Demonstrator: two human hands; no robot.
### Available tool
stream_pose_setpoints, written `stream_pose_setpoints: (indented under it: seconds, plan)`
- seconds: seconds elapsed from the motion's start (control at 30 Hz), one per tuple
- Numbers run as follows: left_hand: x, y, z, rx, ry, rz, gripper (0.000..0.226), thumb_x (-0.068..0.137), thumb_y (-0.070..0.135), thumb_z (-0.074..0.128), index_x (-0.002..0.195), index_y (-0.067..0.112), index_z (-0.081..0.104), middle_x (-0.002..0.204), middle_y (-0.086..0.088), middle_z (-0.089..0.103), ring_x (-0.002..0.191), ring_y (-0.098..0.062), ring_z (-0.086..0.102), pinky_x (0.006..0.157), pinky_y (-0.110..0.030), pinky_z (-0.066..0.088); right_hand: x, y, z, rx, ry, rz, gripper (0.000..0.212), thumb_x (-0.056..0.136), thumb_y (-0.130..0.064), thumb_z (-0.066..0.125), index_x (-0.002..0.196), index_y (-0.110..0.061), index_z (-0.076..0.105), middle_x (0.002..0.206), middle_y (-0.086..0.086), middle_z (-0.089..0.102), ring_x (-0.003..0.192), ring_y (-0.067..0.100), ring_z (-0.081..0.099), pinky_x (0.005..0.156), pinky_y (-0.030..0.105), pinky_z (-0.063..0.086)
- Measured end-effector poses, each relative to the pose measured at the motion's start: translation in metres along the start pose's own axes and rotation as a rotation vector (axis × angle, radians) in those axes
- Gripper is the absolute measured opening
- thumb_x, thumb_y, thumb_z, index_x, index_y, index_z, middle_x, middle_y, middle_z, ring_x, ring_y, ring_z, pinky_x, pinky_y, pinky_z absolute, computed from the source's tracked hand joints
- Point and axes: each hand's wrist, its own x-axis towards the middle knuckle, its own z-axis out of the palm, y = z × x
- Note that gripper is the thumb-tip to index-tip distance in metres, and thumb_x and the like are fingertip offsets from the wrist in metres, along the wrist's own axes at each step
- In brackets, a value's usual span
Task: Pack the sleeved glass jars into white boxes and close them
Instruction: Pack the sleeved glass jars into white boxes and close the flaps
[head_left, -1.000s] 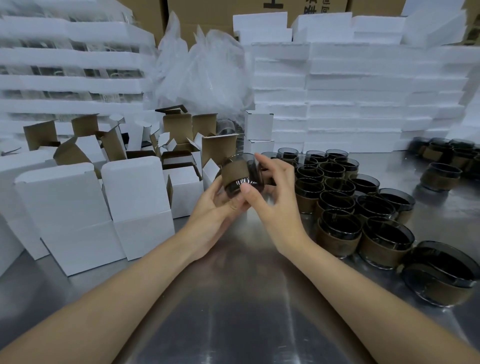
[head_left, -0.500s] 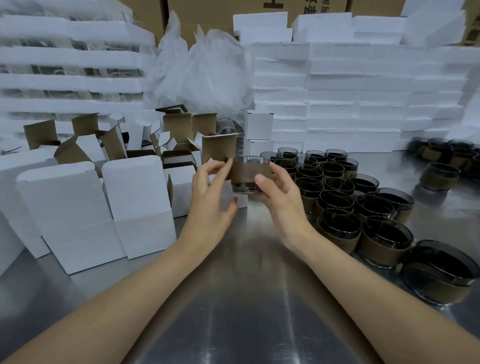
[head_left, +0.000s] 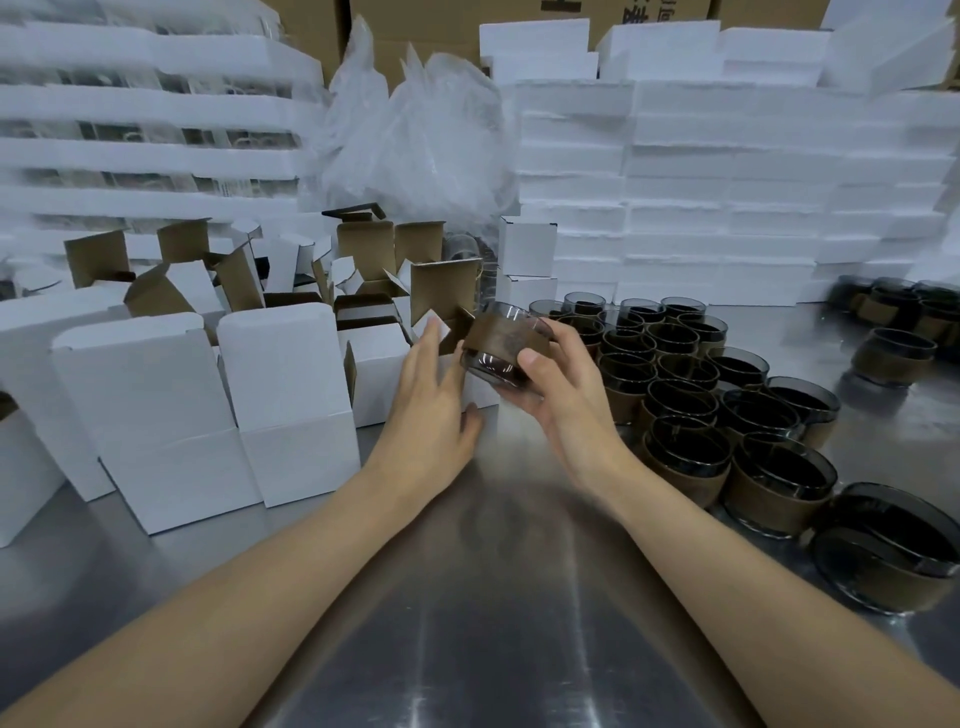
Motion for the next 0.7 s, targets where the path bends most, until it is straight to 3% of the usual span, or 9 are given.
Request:
stream_pose_setpoints:
  seconds: [0.13,0.23,0.3,0.37,0.43,0.53,0.7]
  plan:
    - [0.002,0.0,0.001,-0.047,0.027,-0.014,0.064,0.091,0.014,0.054,0.148,0.006,0.028,0.159,-0.006,0.01,0.146,-0.018,0.005,0.115,-0.023,0.007,0.004,-0.002,0.0,-0.138,0.049,-0.047,0.024,0.079,-0.032,0.06,0.1,-0.022,0.053,0.106,0.01,0.057,0.107,0.033,0.059,0.085,0.037,0.052]
    - [0.001,0.003,0.001,-0.169,0.093,-0.052,0.055,0.089,0.013,0.057,0.142,0.012,0.04,0.15,0.001,0.023,0.141,-0.013,0.019,0.115,-0.023,0.018,0.005,-0.005,0.002,-0.223,0.058,-0.087,0.022,0.087,-0.03,0.06,0.097,-0.014,0.05,0.093,-0.003,0.058,0.091,0.011,0.058,0.085,0.029,0.048]
    - [0.002,0.005,0.0,-0.253,0.159,-0.079,0.052,0.088,0.01,0.057,0.139,0.011,0.044,0.142,0.004,0.03,0.133,-0.006,0.028,0.11,-0.011,0.019,0.005,-0.007,0.004,-0.271,0.036,-0.109,0.017,0.093,-0.026,0.058,0.097,-0.013,0.048,0.087,-0.012,0.059,0.084,0.003,0.057,0.083,0.025,0.047]
    - [0.004,0.006,-0.001,-0.319,0.24,-0.089,0.048,0.089,0.007,0.057,0.137,0.006,0.047,0.132,0.006,0.035,0.123,0.003,0.033,0.104,-0.001,0.02,0.005,-0.01,0.005,-0.361,0.014,-0.137,0.019,0.093,-0.029,0.058,0.096,-0.015,0.047,0.087,-0.009,0.063,0.084,0.006,0.06,0.082,0.026,0.047]
    - [0.004,0.006,-0.003,-0.392,0.303,-0.115,0.042,0.092,0.008,0.056,0.134,0.006,0.052,0.128,0.007,0.038,0.12,0.002,0.038,0.106,-0.01,0.031,0.007,-0.013,0.003,-0.499,-0.004,-0.171,0.026,0.091,-0.035,0.058,0.097,-0.013,0.045,0.096,0.006,0.064,0.09,0.019,0.062,0.082,0.032,0.048]
    - [0.005,0.006,-0.004,-0.493,0.34,-0.157,0.035,0.093,0.009,0.058,0.128,0.008,0.059,0.129,0.002,0.044,0.123,-0.007,0.045,0.103,-0.035,0.046,0.01,-0.012,-0.005,-0.734,0.005,-0.188,0.03,0.086,-0.046,0.054,0.096,-0.02,0.041,0.103,0.007,0.059,0.103,0.03,0.056,0.091,0.045,0.046]
    - [0.005,0.006,-0.004,-0.507,0.363,-0.141,0.039,0.09,0.005,0.063,0.129,0.007,0.059,0.121,0.005,0.045,0.12,-0.01,0.048,0.1,-0.037,0.049,0.01,-0.011,-0.009,-0.782,0.018,-0.206,0.028,0.087,-0.037,0.062,0.102,-0.024,0.041,0.104,-0.001,0.055,0.105,0.028,0.054,0.094,0.052,0.044]
